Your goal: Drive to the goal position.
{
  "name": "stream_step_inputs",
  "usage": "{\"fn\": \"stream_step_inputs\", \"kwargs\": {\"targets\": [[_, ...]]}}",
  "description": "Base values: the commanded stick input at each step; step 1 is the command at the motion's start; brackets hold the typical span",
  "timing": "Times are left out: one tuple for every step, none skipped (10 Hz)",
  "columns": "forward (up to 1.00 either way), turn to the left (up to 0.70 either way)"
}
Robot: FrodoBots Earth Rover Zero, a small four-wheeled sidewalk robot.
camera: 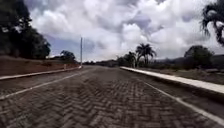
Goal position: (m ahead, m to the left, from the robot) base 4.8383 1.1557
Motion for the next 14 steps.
{"fn": "stream_step_inputs", "kwargs": {"targets": [[1.00,0.27],[1.00,0.20],[1.00,0.00],[1.00,0.00],[1.00,0.00],[1.00,0.00],[1.00,0.00],[1.00,0.00],[1.00,0.00],[1.00,0.00],[1.00,0.00],[1.00,0.00],[1.00,0.00],[1.00,0.00]]}}
